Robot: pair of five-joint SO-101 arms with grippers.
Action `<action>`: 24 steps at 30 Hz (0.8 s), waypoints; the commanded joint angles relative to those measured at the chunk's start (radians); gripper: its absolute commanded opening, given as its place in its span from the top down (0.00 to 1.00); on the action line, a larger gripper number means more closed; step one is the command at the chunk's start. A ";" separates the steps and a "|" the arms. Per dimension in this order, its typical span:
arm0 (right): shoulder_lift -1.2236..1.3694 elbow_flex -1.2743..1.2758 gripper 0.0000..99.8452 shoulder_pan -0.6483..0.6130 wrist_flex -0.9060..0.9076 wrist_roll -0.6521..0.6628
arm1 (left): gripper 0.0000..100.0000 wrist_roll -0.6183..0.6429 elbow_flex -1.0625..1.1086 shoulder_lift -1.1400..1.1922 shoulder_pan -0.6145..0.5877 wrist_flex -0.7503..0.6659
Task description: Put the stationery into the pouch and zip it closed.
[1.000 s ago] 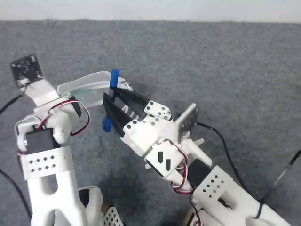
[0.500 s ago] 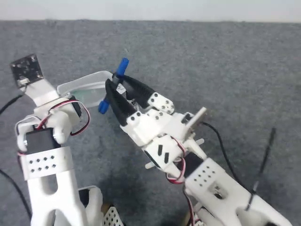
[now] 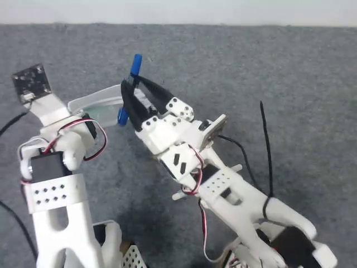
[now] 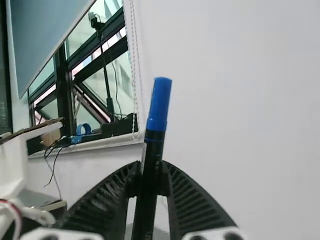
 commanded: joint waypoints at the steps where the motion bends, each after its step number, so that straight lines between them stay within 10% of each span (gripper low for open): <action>1: 0.031 -0.098 0.99 0.030 -0.081 0.014 | 0.99 0.006 -0.036 -0.006 0.009 -0.017; 24: 0.223 0.031 0.99 -0.039 -0.114 0.189 | 0.99 0.006 -0.039 -0.006 0.009 -0.017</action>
